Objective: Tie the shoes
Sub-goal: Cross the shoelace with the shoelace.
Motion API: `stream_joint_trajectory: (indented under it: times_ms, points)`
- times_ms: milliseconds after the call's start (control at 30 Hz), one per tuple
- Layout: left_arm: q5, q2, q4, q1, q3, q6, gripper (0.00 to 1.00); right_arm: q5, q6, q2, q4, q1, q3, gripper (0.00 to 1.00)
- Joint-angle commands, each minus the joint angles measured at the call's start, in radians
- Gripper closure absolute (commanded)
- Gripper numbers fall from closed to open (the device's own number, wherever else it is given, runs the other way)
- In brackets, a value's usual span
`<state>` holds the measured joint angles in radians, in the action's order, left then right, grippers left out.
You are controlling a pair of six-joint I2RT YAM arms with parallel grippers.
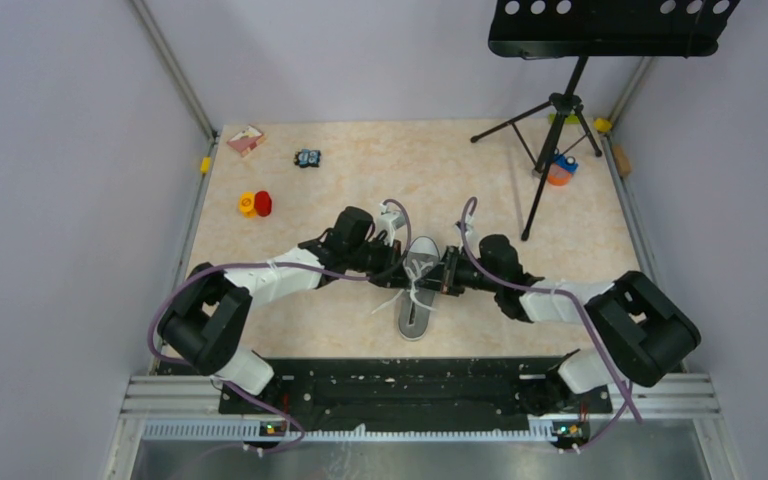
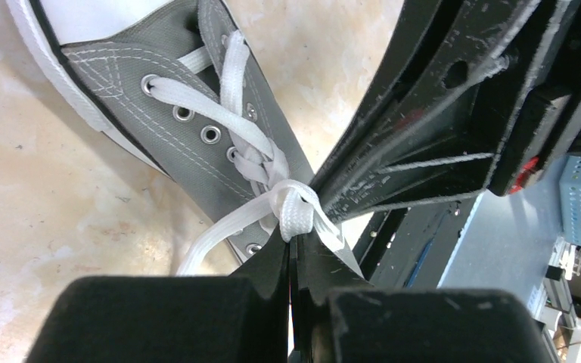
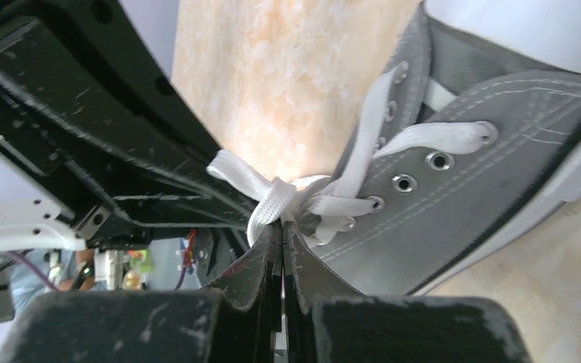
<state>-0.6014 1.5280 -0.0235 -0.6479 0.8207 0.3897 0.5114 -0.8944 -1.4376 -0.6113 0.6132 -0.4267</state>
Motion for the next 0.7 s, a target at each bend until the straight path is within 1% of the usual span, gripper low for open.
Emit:
stream_joint_trajectory:
  times_ms: [0,133,200,567,667]
  points:
    - [-0.052,-0.027,0.059,-0.01,0.023,0.001,1.0,-0.089,0.053,0.064,0.083,0.01,-0.036,1.0]
    - [-0.053,-0.033,0.059,-0.009,0.019,0.001,1.0,-0.146,0.099,0.121,0.183,0.009,-0.044,1.0]
    - [-0.056,-0.032,0.06,-0.009,0.02,0.002,1.0,-0.151,0.106,0.137,0.199,0.01,-0.041,1.0]
    - [-0.062,-0.031,0.065,-0.009,0.011,0.002,1.0,-0.178,0.097,0.174,0.189,0.009,-0.028,1.0]
    - [-0.061,-0.032,0.064,-0.009,0.01,-0.001,1.0,-0.147,0.089,0.167,0.162,0.01,-0.028,1.0]
